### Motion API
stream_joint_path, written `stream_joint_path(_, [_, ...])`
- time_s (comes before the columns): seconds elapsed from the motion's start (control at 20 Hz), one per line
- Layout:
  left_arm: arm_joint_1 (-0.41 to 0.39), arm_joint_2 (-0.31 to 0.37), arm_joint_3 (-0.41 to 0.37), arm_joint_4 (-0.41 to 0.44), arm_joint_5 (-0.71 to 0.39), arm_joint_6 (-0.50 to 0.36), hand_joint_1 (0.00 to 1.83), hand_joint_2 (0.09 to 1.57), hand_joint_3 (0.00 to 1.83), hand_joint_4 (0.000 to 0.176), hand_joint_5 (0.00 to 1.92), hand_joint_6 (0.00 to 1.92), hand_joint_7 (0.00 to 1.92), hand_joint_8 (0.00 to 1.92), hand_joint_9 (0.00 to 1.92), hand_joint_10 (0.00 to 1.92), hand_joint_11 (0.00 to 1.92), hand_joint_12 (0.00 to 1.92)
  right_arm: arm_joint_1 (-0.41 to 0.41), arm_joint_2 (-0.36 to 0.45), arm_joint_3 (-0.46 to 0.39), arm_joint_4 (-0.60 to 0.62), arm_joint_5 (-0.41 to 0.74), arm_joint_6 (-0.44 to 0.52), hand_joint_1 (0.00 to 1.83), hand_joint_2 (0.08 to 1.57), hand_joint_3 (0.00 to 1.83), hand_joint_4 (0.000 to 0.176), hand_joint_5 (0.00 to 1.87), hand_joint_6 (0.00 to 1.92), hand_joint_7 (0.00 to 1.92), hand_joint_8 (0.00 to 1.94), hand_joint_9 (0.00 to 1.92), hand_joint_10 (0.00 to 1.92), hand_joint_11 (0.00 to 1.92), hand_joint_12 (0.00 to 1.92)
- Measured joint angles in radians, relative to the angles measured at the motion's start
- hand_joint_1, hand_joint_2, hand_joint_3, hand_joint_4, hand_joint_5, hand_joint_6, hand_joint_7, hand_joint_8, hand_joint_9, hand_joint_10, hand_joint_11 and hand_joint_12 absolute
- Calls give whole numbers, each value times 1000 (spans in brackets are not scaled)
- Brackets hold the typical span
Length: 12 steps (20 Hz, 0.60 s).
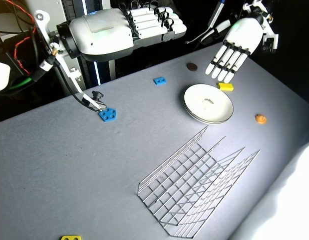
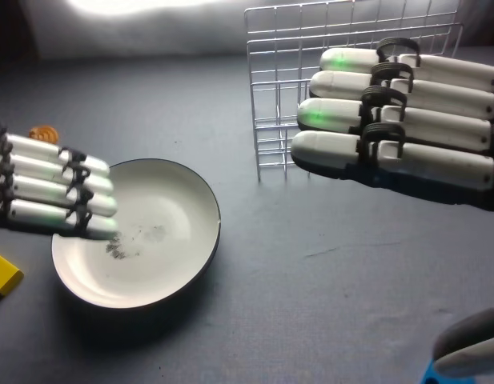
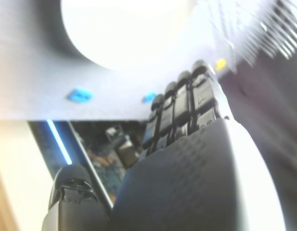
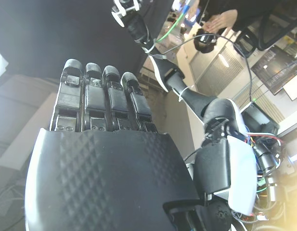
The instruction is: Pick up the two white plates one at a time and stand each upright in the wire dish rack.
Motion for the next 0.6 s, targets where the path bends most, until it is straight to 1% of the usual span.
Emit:
stream_joint_path(0.2, [89,-49,31,-5,-1,41,0,1021,12,0,0,0,0,0,0,0,0,0,1,-28,0,0,-4,-71,0,1015,0,0,0,0,0,0,0,0,0,0])
stream_joint_path(0.3, [133,-68,42,-9,0,70,0,1019,11,0,0,0,0,0,0,0,0,0,23,-56,11,-10,-32,-86,0,971,0,0,0,0,0,0,0,0,0,0])
stream_joint_path(0.5, [163,-96,51,-15,13,89,0,1023,12,0,0,0,0,0,0,0,0,0,42,-106,35,-27,-97,-123,0,950,0,0,0,0,0,0,0,0,0,0])
stream_joint_path(0.6, [173,-109,70,-46,27,92,0,1018,9,0,0,0,0,0,0,0,0,0,72,-119,35,-31,-149,-126,0,952,0,0,0,0,0,0,0,0,0,0])
